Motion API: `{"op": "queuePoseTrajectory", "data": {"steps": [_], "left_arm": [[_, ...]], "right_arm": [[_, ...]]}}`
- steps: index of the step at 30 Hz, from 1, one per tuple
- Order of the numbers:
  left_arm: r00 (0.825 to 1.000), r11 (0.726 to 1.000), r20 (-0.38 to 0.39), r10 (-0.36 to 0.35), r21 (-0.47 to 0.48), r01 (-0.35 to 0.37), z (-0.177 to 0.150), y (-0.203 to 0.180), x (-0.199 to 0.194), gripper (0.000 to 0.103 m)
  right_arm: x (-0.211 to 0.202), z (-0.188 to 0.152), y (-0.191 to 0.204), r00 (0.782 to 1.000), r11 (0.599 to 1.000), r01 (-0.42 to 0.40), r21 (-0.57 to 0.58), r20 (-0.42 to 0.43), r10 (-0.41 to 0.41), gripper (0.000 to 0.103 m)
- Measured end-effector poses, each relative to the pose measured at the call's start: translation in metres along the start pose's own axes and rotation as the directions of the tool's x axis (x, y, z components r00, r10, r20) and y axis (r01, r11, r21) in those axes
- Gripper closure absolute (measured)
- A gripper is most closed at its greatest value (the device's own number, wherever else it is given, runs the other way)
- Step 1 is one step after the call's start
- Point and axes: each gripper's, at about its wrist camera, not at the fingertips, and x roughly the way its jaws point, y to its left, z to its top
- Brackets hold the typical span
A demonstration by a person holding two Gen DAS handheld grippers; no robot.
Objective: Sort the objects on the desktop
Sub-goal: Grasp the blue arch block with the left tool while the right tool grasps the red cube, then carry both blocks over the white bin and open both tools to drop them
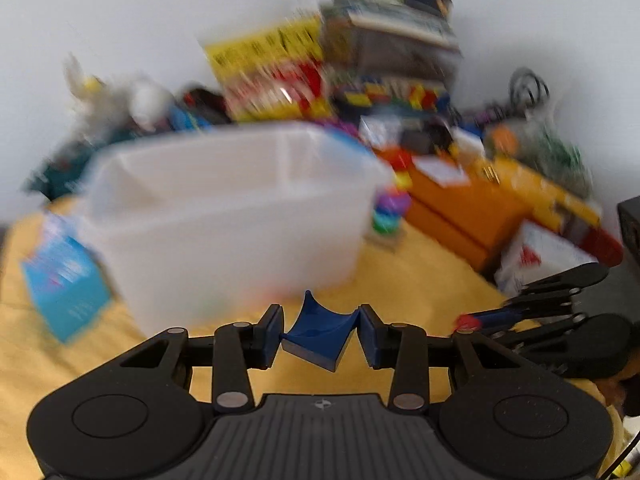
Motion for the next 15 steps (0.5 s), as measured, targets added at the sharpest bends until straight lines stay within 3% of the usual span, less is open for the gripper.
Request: {"op": "queuePoseTrajectory", "data": {"steps": [4,9,11,13,15], "left_arm": [[0.991,0.998,0.115,0.068,0.002,-0.069,0.038,0.016,-0.023,0.059],[0.97,0.989,0.195,0.146,-0.01,-0.147,0.091,0.037,-0.011,0.059],[0.966,0.983,0.186,0.18,0.003,-0.183,0.106,0.044,0.007,0.059],[0.968,0.978,0.136,0.209,-0.011,-0.21,0.114,0.054,0.03,0.059],[0.97,0.973,0.074,0.232,-0.019,-0.231,0.115,0.061,0.054,0.059]], "right_arm": [[-0.014,0.046,-0.001,0.992,0.999,0.002,-0.037,0.124,0.002,0.081],[-0.003,0.108,0.004,0.968,0.992,0.03,-0.123,0.249,0.002,0.081],[0.009,0.126,0.009,0.967,0.991,0.041,-0.125,0.255,-0.008,0.081],[0.024,0.141,0.008,0.968,0.994,0.026,-0.102,0.25,0.0,0.081],[0.044,0.153,0.011,0.975,0.993,0.064,-0.103,0.217,-0.04,0.081]]}}
